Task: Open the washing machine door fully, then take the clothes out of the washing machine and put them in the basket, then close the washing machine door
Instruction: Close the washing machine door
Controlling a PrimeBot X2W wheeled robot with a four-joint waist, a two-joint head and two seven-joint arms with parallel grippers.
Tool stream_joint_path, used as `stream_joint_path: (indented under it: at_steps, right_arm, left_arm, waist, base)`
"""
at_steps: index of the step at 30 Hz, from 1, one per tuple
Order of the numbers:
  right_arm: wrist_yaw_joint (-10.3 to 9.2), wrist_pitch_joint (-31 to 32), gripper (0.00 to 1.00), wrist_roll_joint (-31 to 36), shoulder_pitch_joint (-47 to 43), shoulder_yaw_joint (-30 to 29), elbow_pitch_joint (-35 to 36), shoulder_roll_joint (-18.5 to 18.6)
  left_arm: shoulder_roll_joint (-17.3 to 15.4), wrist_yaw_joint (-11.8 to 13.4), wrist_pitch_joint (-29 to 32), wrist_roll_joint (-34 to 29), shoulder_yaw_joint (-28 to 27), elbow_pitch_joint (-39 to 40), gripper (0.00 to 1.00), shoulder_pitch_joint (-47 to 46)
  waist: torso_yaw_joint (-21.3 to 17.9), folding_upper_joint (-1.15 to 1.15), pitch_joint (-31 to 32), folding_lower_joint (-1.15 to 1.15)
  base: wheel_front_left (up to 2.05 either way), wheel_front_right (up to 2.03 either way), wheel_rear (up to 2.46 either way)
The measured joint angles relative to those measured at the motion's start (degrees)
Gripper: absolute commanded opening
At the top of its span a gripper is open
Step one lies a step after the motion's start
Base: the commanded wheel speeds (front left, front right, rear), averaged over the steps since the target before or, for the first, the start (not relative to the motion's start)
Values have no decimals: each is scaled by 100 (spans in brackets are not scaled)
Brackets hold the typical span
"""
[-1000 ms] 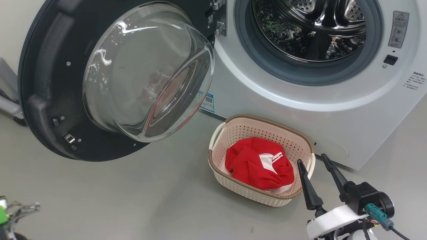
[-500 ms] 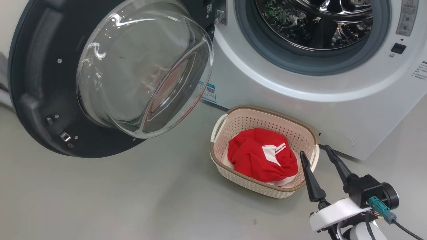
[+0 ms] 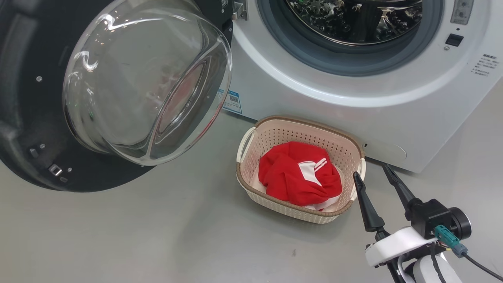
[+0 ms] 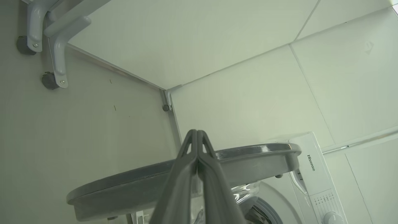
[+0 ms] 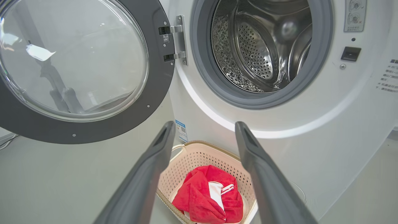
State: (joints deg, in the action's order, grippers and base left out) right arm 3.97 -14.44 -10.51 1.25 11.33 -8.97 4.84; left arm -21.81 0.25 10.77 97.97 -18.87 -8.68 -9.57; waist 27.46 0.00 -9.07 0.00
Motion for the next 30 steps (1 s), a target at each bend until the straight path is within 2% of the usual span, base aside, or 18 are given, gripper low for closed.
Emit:
stream_joint_path:
  at_steps: [14,30]
  right_arm:
    - [0,9,100,9,69,-37,46,85]
    - [0,10,100,9,73,-49,63,122]
  left_arm:
    - [-63,-11,591,303,153,-742,0,-403]
    - [-183,-266,987,331,371,-1322,0,-761]
  waist:
    - [-254,0,-206,0]
    - [-273,0,-258,0]
  base:
    - [0,0,0]
    - [0,0,0]
